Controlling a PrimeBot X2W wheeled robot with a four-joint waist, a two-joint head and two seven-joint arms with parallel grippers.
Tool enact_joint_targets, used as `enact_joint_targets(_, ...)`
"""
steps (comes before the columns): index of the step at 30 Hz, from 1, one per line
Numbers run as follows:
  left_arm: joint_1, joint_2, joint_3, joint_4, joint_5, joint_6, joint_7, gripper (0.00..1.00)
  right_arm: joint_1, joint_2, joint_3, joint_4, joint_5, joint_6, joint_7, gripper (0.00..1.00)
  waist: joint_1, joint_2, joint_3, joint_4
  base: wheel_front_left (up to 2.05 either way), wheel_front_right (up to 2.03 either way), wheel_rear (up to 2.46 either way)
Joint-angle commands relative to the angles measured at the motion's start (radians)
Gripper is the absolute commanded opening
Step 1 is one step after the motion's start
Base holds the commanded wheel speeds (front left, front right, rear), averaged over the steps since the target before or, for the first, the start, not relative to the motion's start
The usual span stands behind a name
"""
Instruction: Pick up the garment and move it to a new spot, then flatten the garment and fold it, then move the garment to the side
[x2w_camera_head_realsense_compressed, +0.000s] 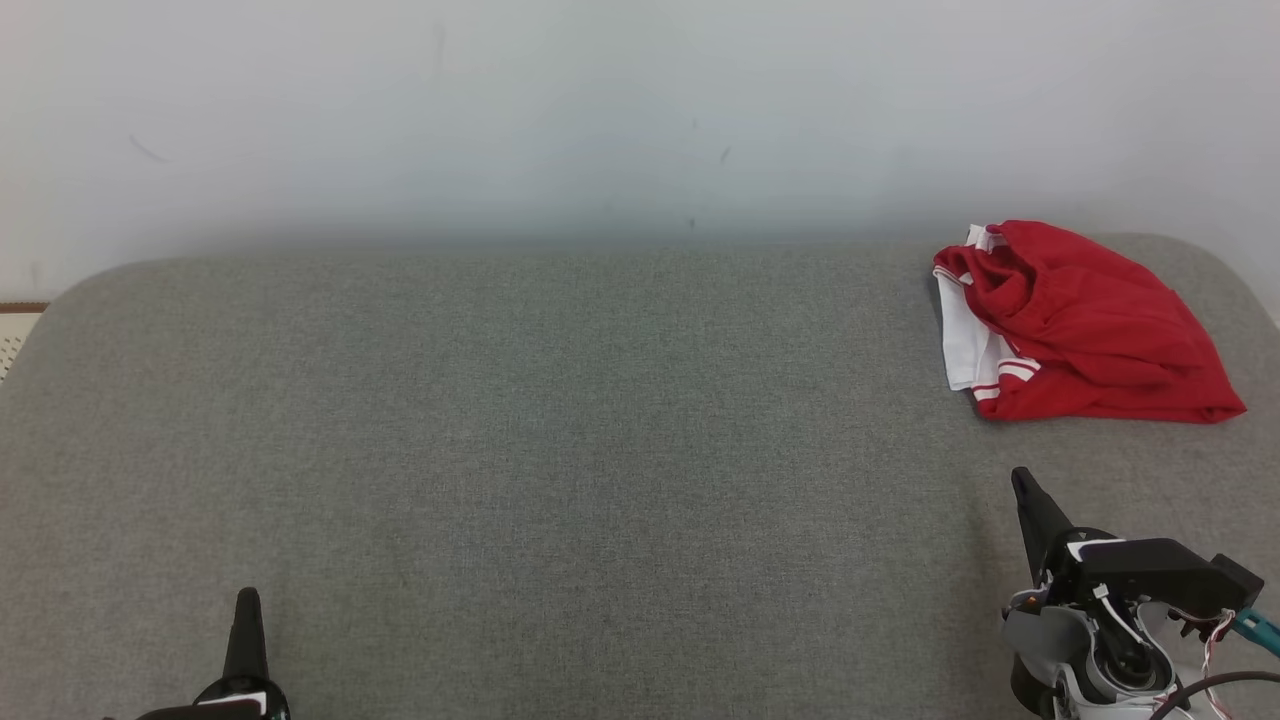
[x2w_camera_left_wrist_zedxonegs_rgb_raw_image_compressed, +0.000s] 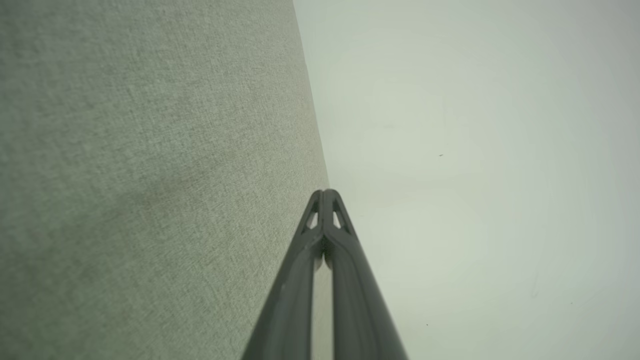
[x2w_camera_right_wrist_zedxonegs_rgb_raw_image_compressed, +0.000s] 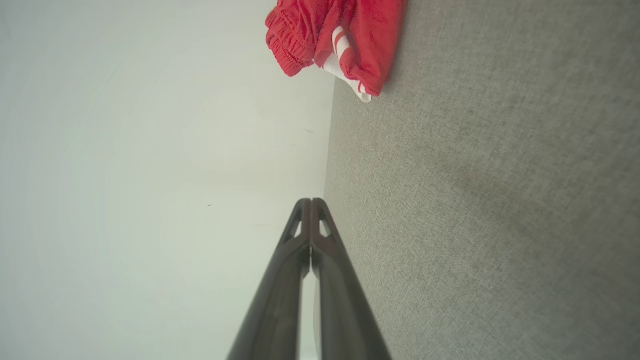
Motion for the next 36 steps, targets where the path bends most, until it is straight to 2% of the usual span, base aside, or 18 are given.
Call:
enact_joint_targets(1,-0.019,-0.001,0.007,0.006,-0.024,-0.007,0.006,0.0,-0.021,0.001,-0.006,0.005,0.027,0.0,0.008,0.0,0.0,0.0,0.0,0.0,0.0,0.0,0.0)
enact_joint_targets(25,-0.062,-0.02,0.029,0.066,-0.184,-0.04,0.032,0.0,-0.074,0.007,-0.05,0.073,0.197,0.0,0.053,0.0,0.0,0.0,0.007,0.004,0.0,0.0,0.0)
enact_joint_targets(36,-0.063,-0.02,0.03,0.067,-0.187,-0.042,0.031,0.0,-0.072,0.008,-0.052,0.074,0.199,0.0,0.056,0.0,0.0,0.0,0.008,0.004,0.0,0.0,0.0)
